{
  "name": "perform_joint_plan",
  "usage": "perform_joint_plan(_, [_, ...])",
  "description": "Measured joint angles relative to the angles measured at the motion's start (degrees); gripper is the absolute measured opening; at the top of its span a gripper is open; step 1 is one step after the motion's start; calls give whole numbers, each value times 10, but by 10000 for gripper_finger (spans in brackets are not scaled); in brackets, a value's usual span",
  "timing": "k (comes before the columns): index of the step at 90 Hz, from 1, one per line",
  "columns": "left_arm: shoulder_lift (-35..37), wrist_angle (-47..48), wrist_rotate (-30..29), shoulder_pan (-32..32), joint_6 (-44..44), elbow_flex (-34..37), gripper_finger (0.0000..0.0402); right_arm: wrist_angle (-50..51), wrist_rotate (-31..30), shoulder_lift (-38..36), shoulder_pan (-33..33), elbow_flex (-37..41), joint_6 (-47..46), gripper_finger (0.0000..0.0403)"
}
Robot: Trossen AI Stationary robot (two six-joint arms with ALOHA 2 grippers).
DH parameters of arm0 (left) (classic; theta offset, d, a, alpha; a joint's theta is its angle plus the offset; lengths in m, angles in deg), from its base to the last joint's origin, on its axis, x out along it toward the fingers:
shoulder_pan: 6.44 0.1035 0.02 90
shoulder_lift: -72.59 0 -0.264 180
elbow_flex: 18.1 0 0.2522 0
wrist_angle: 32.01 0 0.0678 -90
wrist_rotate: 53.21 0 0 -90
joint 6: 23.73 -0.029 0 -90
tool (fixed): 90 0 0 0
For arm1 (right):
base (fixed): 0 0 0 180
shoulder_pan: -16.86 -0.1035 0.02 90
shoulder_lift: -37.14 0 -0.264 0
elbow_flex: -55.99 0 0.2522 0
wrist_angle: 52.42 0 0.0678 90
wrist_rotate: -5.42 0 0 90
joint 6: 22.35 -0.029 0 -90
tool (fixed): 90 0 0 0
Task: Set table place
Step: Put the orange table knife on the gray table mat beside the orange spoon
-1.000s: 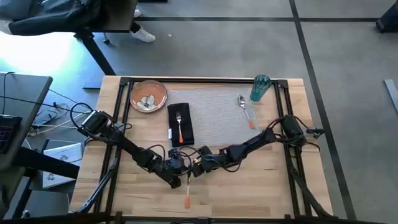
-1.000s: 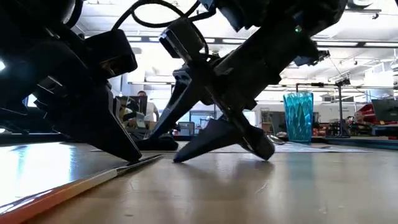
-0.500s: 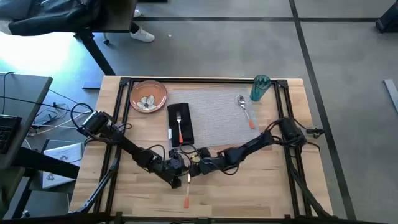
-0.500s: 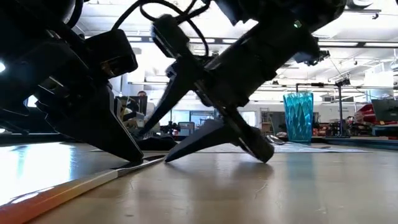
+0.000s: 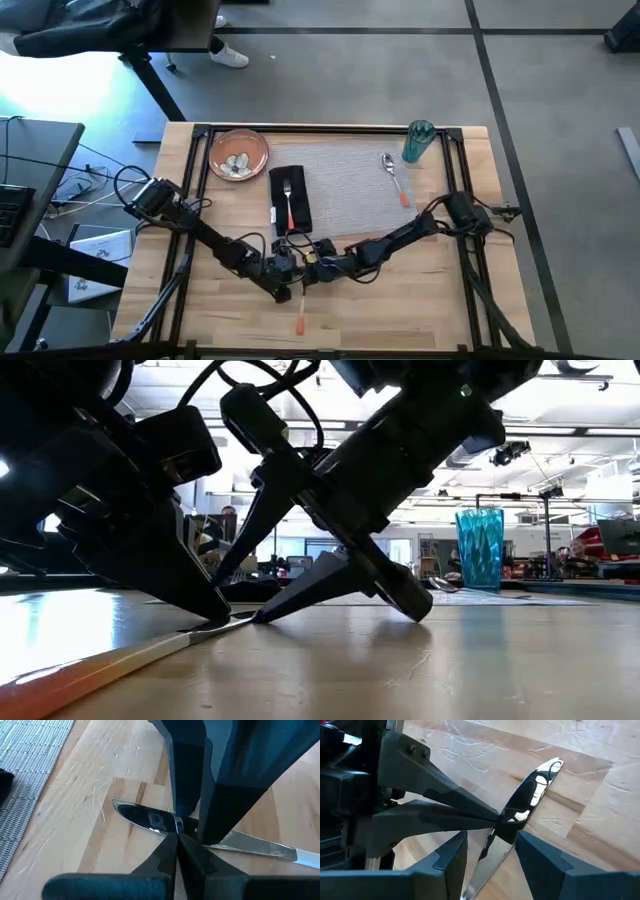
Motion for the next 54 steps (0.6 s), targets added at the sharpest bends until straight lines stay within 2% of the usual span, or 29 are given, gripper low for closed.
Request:
perform_joint_plan(13, [14, 7, 3, -5, -19, 0, 0, 6, 19, -9, 2, 0, 4, 156])
perform_joint_plan(54, [28, 7, 6, -7, -25, 0, 0, 11, 5, -21, 2, 1, 7, 156])
